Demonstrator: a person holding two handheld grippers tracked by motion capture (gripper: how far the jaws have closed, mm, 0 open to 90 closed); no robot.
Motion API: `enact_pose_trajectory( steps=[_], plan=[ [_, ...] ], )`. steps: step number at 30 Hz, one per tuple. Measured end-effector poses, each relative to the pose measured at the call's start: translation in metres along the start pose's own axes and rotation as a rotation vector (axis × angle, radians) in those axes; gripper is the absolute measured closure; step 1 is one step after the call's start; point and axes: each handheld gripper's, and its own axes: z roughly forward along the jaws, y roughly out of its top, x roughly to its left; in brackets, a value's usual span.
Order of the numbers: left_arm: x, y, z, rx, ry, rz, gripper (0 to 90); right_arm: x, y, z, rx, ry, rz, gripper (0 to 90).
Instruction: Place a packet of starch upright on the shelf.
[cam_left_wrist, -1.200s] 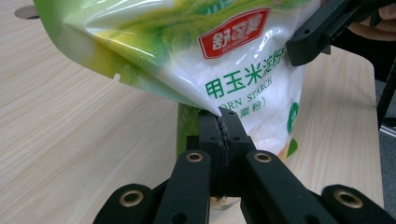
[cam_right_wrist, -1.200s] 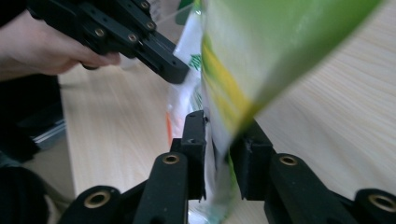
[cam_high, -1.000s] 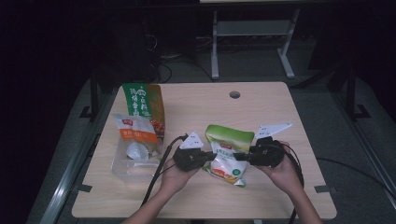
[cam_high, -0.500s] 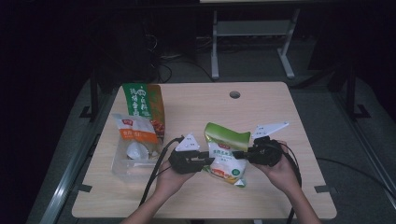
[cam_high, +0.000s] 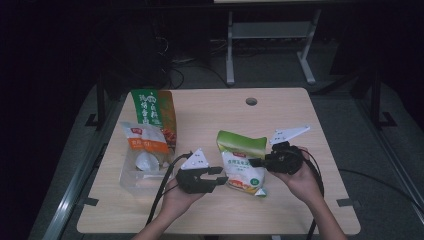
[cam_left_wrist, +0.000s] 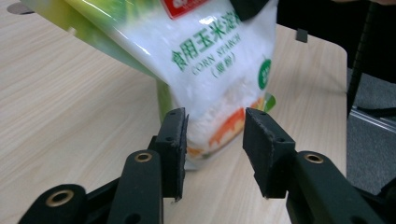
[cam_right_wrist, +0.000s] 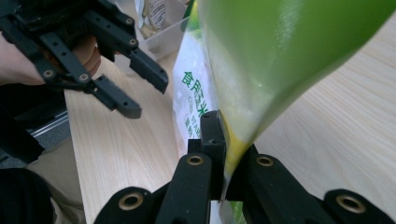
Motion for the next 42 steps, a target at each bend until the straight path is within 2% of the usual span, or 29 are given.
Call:
enact_pose_trajectory(
  steps=[7,15,17,26,30,35,42],
  plan=[
    [-0.009,-0.003,-0.006,-0.004,-0.037,0.005,55.1,-0.002,0.006,-0.002,-0.005,0.003,0.007,89.7],
    [-0.024,-0.012,-0.013,0.017,-0.097,0.043,46.0,0.001,0.019,-0.001,0.001,0.006,-0.009,89.7],
    [-0.027,-0.015,-0.015,0.016,-0.111,0.038,44.1,0.001,0.023,0.000,-0.001,0.012,-0.008,89.7],
    [-0.040,-0.023,-0.024,0.019,-0.137,0.091,39.8,0.006,0.043,0.010,0.005,0.039,-0.034,89.8],
    [-0.045,-0.026,-0.028,0.006,-0.146,0.085,38.0,0.010,0.052,0.013,0.004,0.050,-0.027,89.7],
    [-0.054,-0.029,-0.032,0.020,-0.140,0.128,36.5,0.015,0.064,0.019,0.004,0.069,-0.053,89.8],
    [-0.062,-0.032,-0.033,0.012,-0.168,0.118,34.3,0.022,0.081,0.027,-0.007,0.093,-0.065,89.8]
  ],
)
